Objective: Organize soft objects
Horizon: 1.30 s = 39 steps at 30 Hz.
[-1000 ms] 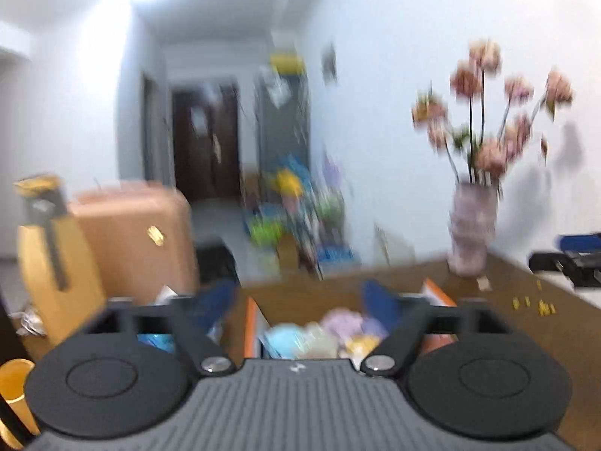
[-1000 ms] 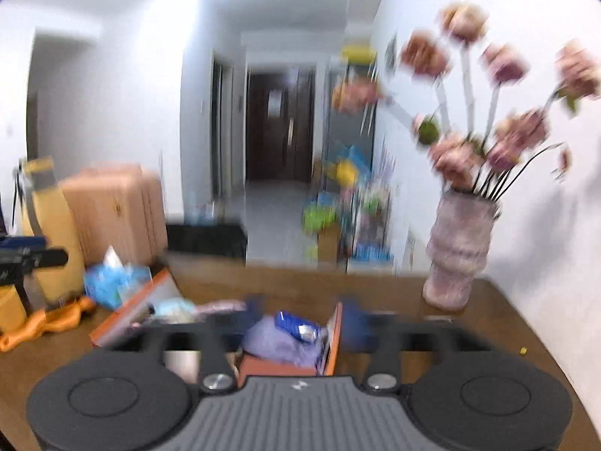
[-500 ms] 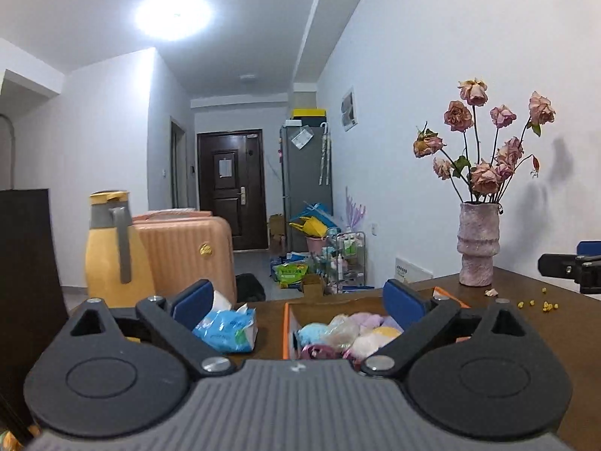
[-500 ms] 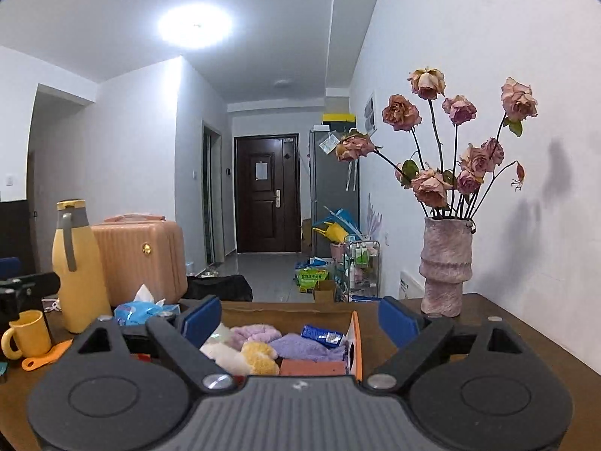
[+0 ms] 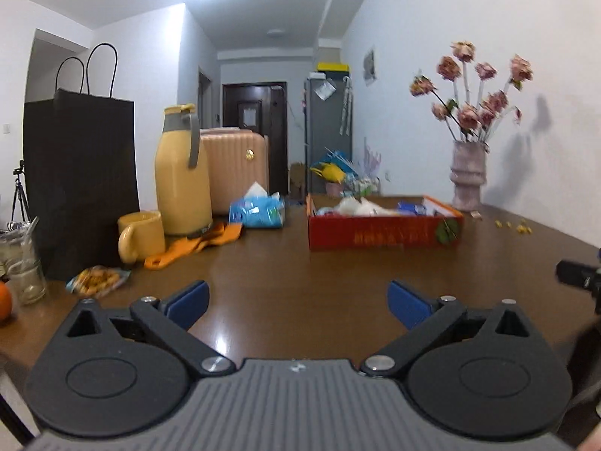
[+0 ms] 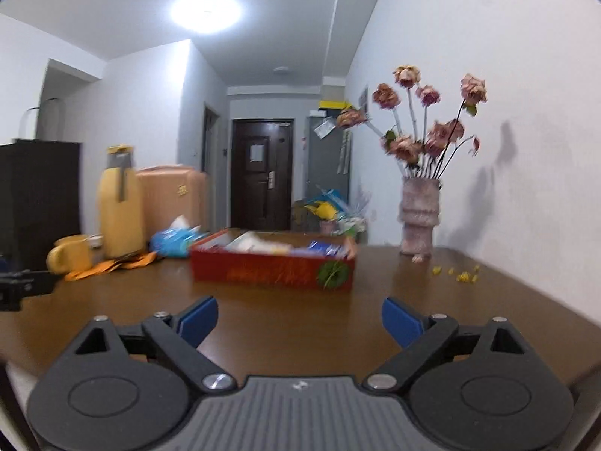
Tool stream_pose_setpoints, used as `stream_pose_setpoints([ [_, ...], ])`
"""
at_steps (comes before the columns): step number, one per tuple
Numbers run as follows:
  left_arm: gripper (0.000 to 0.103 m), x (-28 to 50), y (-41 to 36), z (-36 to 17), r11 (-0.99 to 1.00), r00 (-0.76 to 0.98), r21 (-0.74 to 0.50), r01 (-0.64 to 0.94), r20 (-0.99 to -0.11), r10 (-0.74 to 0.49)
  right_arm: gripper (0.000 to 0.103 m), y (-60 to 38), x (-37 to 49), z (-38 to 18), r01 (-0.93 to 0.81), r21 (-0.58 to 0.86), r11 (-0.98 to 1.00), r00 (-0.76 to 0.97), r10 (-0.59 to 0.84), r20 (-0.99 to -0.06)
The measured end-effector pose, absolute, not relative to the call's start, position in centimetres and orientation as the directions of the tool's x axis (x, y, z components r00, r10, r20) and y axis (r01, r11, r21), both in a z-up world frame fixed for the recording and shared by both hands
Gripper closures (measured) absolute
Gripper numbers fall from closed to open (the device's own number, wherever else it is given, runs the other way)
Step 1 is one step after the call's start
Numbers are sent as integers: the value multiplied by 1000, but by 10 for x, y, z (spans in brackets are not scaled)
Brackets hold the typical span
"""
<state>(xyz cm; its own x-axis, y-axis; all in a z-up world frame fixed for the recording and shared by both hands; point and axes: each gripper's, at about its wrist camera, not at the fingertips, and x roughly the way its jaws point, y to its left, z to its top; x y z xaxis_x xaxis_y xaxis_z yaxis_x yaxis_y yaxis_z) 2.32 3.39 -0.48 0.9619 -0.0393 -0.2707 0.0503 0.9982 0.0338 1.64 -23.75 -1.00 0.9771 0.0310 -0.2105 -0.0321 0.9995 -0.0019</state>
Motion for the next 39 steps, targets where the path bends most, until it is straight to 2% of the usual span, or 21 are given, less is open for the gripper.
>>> stream_pose_setpoints([
  [5, 0, 4, 28, -4, 995, 971, 89, 40, -237, -18, 7, -221, -7, -18, -117, 36, 993, 961, 122, -250],
  [9, 0, 7, 26, -3, 996, 968, 71, 54, -247, -35, 7, -212, -13, -18, -98, 15, 995, 969, 99, -228],
  [13, 0, 5, 23, -4, 995, 969, 76, 62, -243, -42, 6, -212, -12, -20, -83, 7, 997, 965, 82, -251],
  [17, 0, 6, 21, -3, 995, 968, 77, 65, -245, -45, 6, -219, -11, -20, -78, 45, 996, 965, 87, -247],
  [39, 0, 6, 22, -2, 995, 968, 74, 68, -247, -47, 5, -222, -11, -21, -60, 65, 996, 969, 74, -237],
])
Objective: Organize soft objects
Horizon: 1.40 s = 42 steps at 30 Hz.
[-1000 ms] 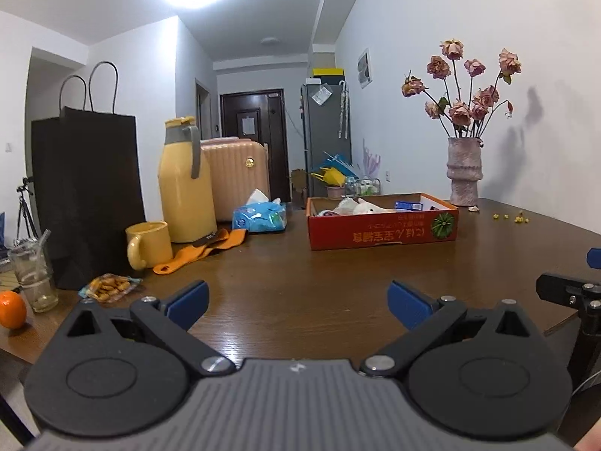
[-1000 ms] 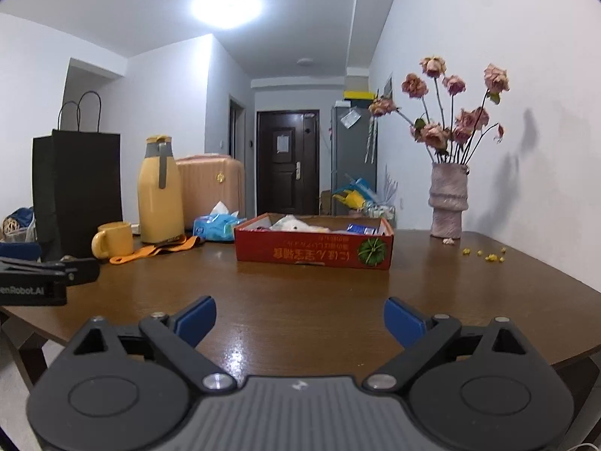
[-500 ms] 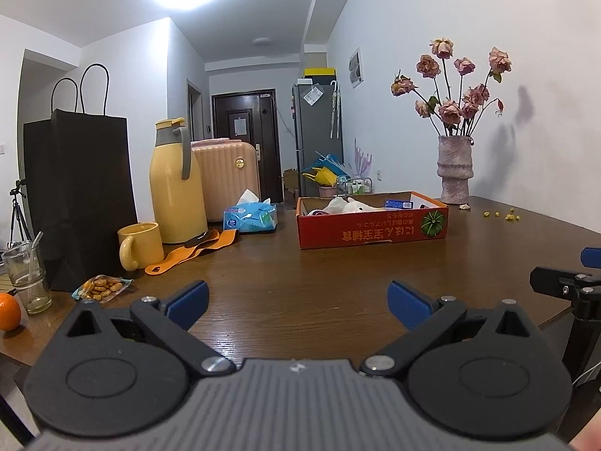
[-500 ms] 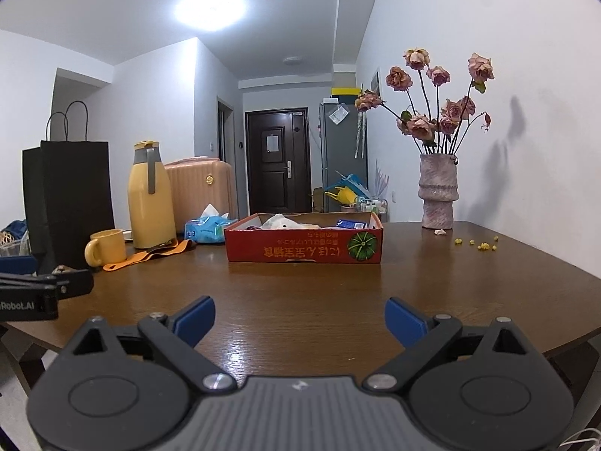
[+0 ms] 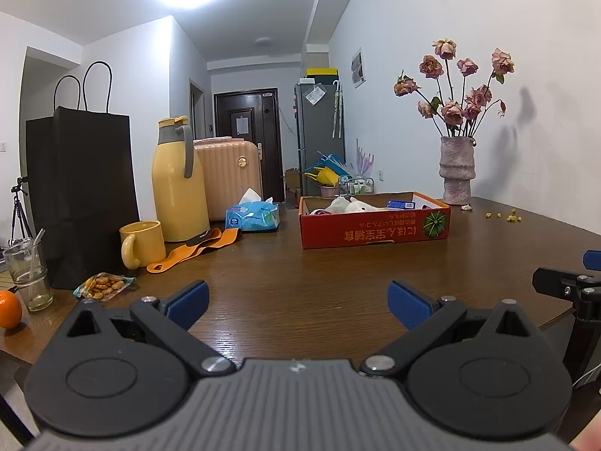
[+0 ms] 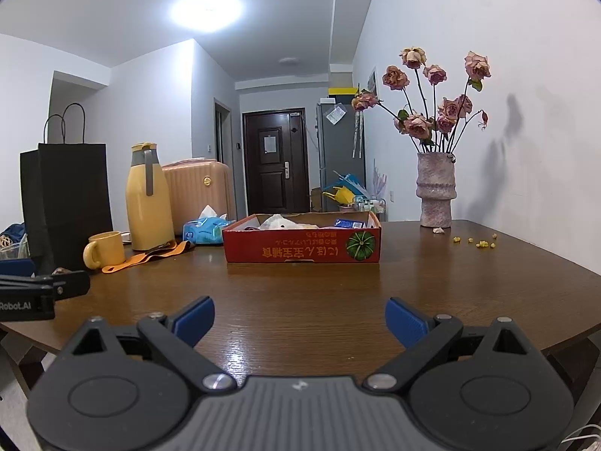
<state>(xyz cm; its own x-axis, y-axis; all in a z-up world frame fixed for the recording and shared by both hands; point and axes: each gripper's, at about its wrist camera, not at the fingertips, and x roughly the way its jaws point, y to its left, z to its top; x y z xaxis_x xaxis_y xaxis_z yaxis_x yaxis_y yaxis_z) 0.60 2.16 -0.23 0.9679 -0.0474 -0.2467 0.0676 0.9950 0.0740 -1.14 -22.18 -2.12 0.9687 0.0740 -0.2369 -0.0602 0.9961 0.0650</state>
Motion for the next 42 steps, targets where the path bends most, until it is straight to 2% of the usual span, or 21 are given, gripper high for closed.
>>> stream_pose_setpoints([
  [42, 0, 5, 20, -3, 995, 967, 77, 70, -250, -49, 5, -225, -12, -22, -66, 88, 994, 970, 85, -226],
])
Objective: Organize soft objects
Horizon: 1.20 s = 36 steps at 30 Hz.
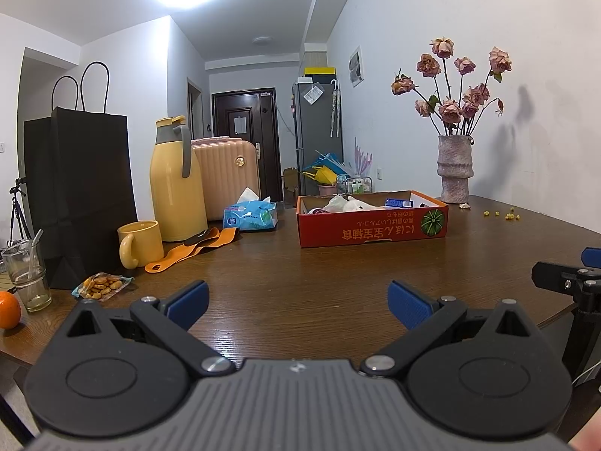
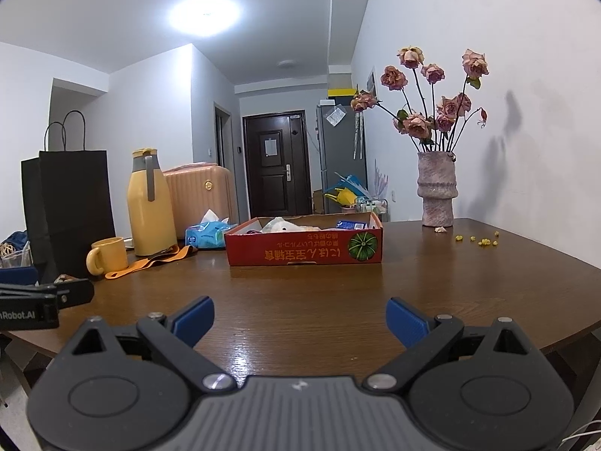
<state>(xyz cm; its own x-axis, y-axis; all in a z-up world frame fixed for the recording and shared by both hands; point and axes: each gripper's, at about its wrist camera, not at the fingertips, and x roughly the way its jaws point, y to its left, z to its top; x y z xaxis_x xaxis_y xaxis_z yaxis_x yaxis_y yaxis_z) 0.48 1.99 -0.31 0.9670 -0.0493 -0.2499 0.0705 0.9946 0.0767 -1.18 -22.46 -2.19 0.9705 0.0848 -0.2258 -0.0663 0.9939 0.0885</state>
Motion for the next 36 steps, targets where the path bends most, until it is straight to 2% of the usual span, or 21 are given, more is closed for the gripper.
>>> stream_pose_setpoints([
  [36, 0, 5, 20, 0, 994, 967, 75, 76, -251, -55, 5, -224, -12, -24, -64, 83, 994, 971, 81, -225],
])
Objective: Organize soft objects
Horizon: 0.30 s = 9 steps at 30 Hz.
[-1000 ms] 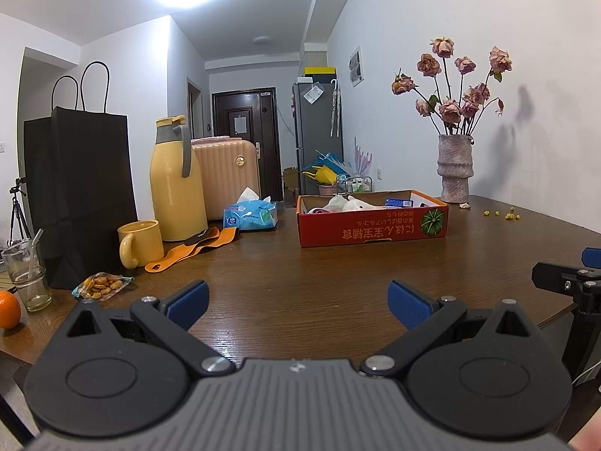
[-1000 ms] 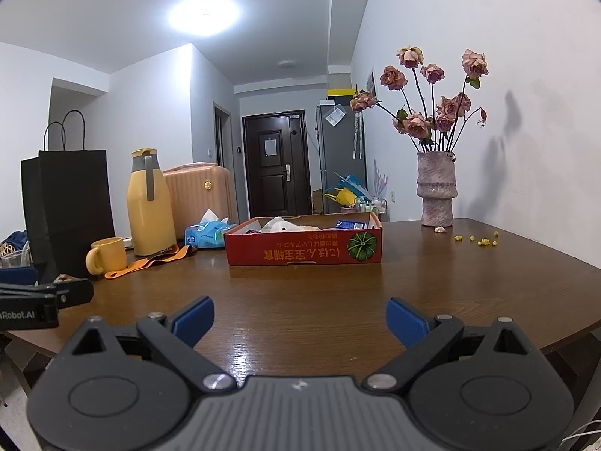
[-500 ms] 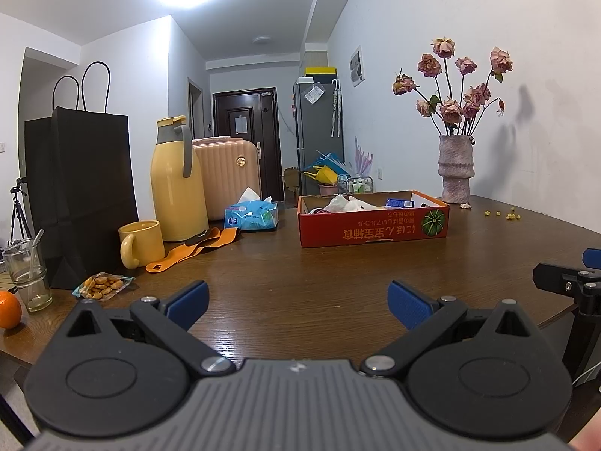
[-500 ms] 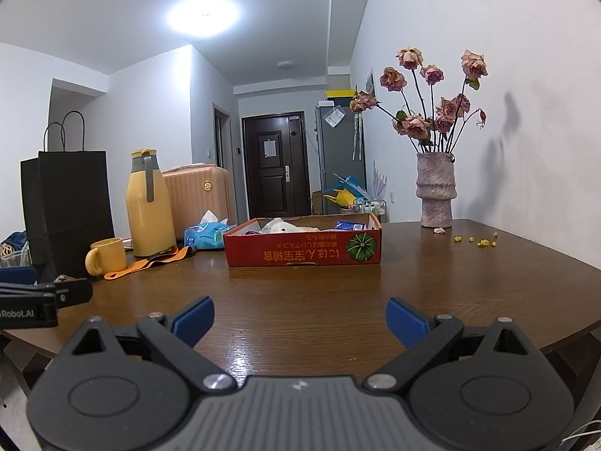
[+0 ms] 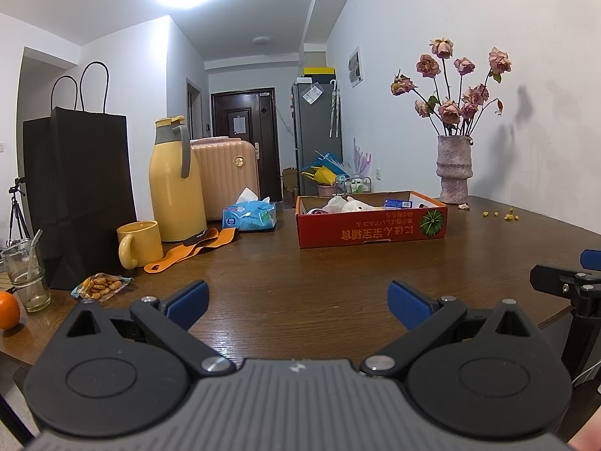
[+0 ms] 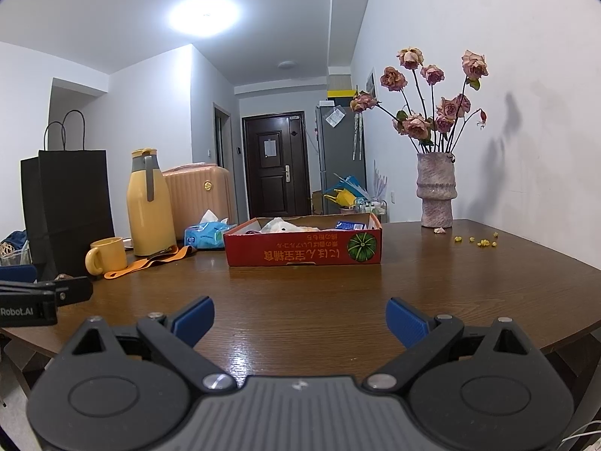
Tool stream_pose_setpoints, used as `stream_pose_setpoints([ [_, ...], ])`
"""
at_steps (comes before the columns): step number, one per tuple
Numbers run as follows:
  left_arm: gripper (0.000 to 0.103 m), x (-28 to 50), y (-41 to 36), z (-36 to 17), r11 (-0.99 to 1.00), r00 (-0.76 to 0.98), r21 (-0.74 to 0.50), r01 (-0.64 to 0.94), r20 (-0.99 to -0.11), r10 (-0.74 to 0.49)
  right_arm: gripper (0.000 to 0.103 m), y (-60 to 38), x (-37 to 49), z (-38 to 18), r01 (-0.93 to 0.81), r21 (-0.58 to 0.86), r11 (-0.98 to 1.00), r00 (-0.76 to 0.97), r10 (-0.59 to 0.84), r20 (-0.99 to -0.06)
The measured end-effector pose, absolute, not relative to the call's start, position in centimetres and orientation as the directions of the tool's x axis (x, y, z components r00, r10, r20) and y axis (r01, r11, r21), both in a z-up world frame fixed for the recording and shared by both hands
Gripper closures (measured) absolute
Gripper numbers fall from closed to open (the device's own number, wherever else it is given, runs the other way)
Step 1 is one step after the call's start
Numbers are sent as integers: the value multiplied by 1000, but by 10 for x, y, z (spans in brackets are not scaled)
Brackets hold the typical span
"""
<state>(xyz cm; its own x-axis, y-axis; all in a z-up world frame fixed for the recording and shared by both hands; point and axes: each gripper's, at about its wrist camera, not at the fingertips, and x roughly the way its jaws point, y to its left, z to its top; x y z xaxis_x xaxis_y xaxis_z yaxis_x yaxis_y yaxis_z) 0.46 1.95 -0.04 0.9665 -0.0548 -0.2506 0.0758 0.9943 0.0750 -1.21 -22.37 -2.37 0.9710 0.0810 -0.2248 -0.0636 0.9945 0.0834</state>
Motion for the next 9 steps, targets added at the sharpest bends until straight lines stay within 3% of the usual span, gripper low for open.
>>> stream_pose_setpoints([
  [9, 0, 4, 23, -1, 994, 966, 39, 98, -243, -86, 5, -223, -12, -24, -64, 83, 994, 971, 81, -224],
])
